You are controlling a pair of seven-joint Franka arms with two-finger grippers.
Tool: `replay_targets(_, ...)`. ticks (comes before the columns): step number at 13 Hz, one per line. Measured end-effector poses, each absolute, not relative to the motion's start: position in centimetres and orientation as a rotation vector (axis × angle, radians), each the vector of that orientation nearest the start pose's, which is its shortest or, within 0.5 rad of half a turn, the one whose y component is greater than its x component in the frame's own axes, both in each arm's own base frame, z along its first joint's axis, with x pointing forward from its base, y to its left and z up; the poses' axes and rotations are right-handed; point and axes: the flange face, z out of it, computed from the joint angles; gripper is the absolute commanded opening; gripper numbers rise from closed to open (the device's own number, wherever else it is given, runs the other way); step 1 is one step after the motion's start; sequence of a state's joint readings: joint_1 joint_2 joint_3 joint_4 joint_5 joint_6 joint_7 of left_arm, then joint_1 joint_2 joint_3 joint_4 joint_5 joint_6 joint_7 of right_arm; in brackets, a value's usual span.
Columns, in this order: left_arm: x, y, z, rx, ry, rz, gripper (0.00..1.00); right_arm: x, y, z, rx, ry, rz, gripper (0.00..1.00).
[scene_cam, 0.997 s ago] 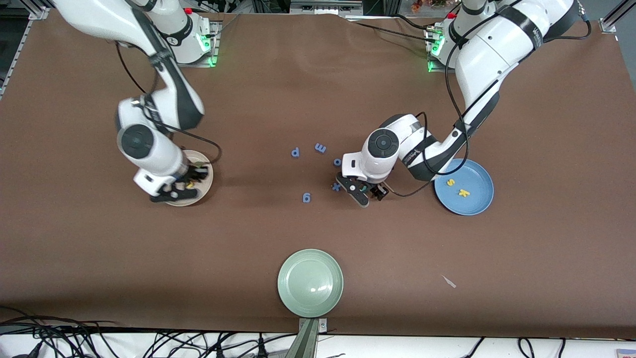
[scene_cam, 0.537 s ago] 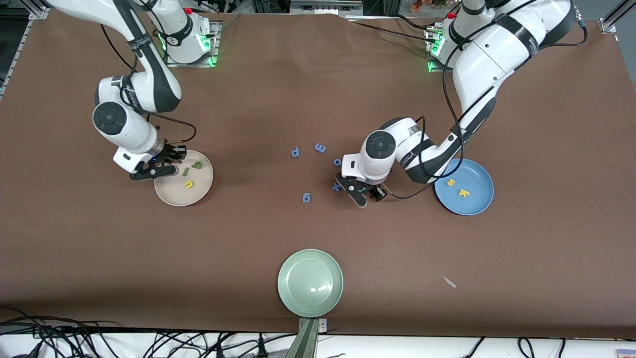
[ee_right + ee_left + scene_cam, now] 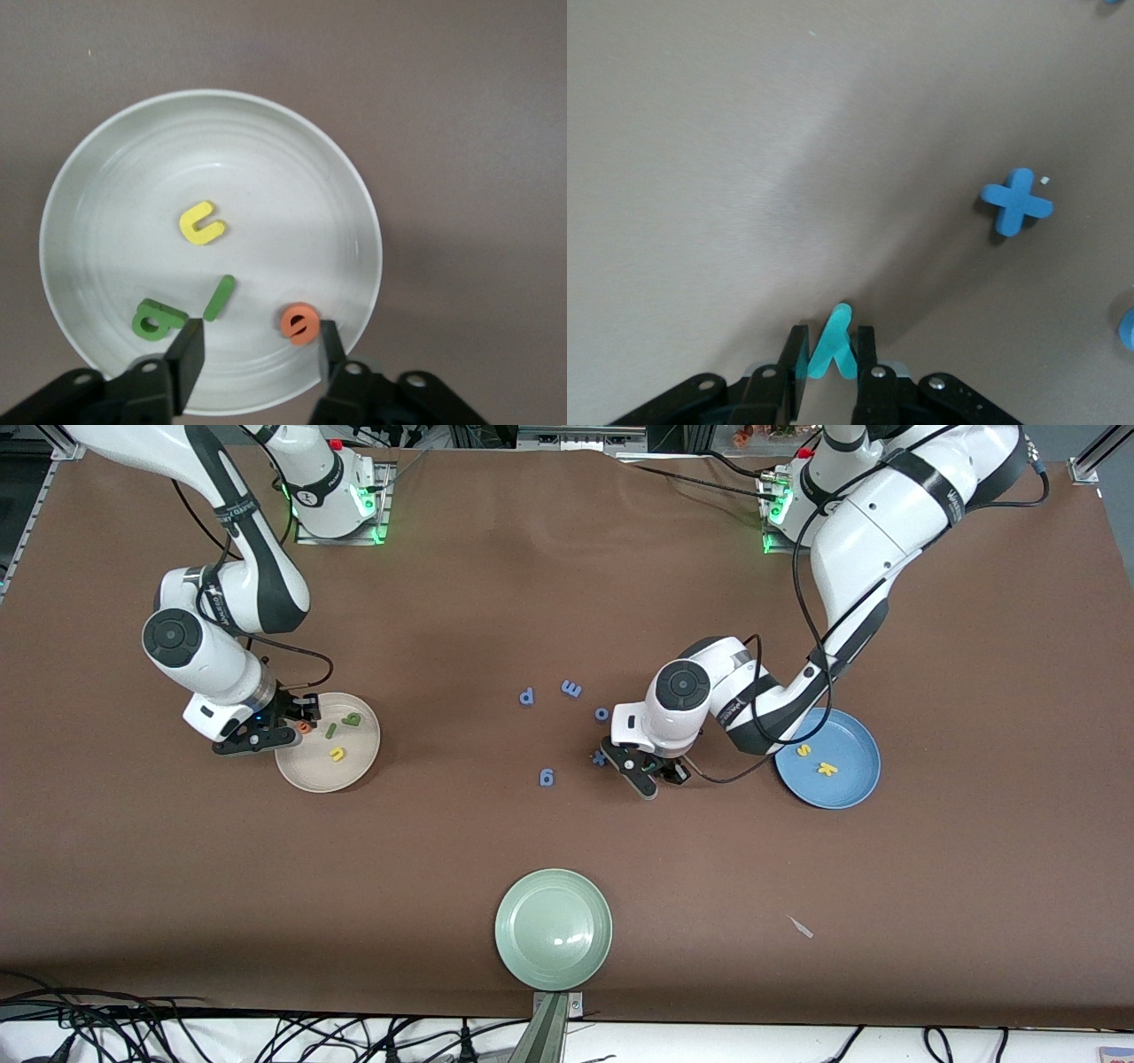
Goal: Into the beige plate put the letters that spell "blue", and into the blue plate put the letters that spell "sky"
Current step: 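Lift the teal y with the left gripper while the right gripper drops e, then drop the teal y with the left gripper while the right gripper retracts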
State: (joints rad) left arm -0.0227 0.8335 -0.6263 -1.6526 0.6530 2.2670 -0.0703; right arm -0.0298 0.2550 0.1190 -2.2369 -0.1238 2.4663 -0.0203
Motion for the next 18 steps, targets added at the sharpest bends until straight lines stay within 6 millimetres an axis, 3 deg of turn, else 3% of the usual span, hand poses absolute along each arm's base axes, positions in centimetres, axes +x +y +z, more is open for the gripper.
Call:
replay_targets(2,58.9,-34.6,21.7,-2.764,1.305,0.003,0.0,54.8,5.0,26.8,-3.174,-0.323,-0.01,1.0)
replay_targets(4,60.8,-31.2,25.4,-2.699,1.314,0.014,0.0,55.3,5.1,30.2,-3.184,-0.29,-0.012,1.0)
replay_targets(5,61.9,-28.7,26.9,-2.683,1.318,0.037,0.0,55.4,5.5,33.0,-3.19,-0.256,0.027,1.0)
replay_targets(7,63.7,-22.6,28.8,-2.678,1.324,0.128,0.0,55.5,7.0,40.7,-3.18,-0.204,0.11,1.0)
replay_targets(9,64.6,-17.2,29.3,-2.675,1.32,0.205,0.0,55.0,7.6,49.0,-3.173,-0.181,0.145,1.0)
replay_targets(10,64.4,-15.6,28.7,-2.678,1.31,0.25,0.0,54.7,7.3,52.1,-3.175,-0.168,0.158,1.0)
replay_targets(12,63.3,-13.5,26.6,-2.686,1.294,0.333,0.04,54.4,5.8,55.9,-3.177,-0.121,0.182,1.0)
replay_targets(13,62.5,-12.6,25.4,-2.692,1.29,0.371,0.19,54.4,5.1,56.7,-3.176,-0.1,0.186,1.0)
replay_targets(15,61.2,-11.2,23.2,-2.712,1.293,0.389,0.99,54.5,4.4,57.2,-3.175,-0.078,0.178,1.0)
replay_targets(18,61.2,-10.0,23.1,-2.729,1.276,0.37,1.0,54.7,4.6,57.5,-3.175,-0.088,0.167,1.0)
